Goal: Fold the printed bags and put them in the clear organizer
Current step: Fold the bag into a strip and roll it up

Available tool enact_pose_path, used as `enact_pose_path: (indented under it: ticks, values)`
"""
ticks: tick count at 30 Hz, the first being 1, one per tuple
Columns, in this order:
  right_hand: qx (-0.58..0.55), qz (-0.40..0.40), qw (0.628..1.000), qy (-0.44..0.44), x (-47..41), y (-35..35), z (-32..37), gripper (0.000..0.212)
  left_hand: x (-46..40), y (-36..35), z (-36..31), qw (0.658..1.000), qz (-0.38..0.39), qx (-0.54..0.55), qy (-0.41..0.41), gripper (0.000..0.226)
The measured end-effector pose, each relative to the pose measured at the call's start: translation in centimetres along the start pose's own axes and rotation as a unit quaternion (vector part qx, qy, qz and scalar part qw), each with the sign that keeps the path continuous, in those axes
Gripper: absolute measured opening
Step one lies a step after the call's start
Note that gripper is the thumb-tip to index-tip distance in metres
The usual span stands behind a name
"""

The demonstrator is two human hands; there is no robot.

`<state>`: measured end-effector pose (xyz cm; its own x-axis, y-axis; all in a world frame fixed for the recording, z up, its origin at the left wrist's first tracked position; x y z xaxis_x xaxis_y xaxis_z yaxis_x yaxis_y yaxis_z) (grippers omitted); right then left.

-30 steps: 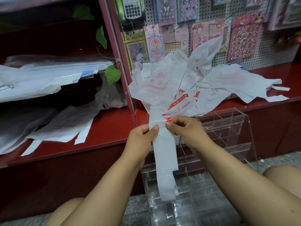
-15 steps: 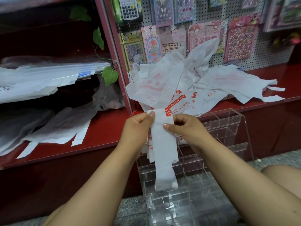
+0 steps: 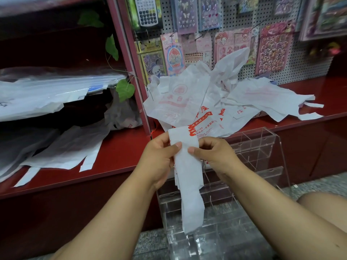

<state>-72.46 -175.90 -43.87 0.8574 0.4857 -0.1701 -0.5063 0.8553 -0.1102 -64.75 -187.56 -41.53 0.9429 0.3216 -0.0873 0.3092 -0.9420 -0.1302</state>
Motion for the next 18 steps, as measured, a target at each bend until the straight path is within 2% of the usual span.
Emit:
enact_pose_path:
  ticks: [5,8,10,14,16,18]
  values:
    - [0.005,-0.024,0.999,0.021,0.4,-0.3,0.2,0.018,0.3,-0.1,0.4,1.0,0.004,0.01,-0.005,0.035]
    - [0.011,-0.036,0.999,0.032,0.3,-0.2,0.2,0.021,0.9,1.1,1.4,0.998,-0.053,-0.015,-0.005,0.043]
    - [0.014,-0.039,0.999,0.035,0.3,-0.1,0.2,0.019,1.5,1.5,2.9,0.997,-0.061,-0.044,0.023,0.044]
    - [-0.013,-0.032,0.999,0.04,0.1,-0.1,-0.1,0.01,2.7,1.3,5.1,0.992,-0.02,-0.106,0.068,0.02]
    - [-0.025,-0.044,0.998,0.036,-0.1,-0.1,-0.5,0.011,2.9,1.8,5.3,0.99,-0.046,-0.117,0.065,0.011]
    - [-0.038,-0.057,0.997,0.029,-0.5,0.1,-0.9,0.023,2.8,2.7,5.1,0.989,-0.087,-0.11,0.056,0.004]
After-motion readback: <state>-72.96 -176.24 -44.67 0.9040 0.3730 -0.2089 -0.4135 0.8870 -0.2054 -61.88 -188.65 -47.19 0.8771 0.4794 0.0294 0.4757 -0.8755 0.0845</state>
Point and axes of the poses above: each hand's wrist, its own x-axis away from the middle knuckle, its own y-axis out of the back of the hand, z = x × y, the point moved 8 cm from there along -x, towards the middle knuckle, and after that the axes turned 3 degrees about -x, right-handed, at the moved point
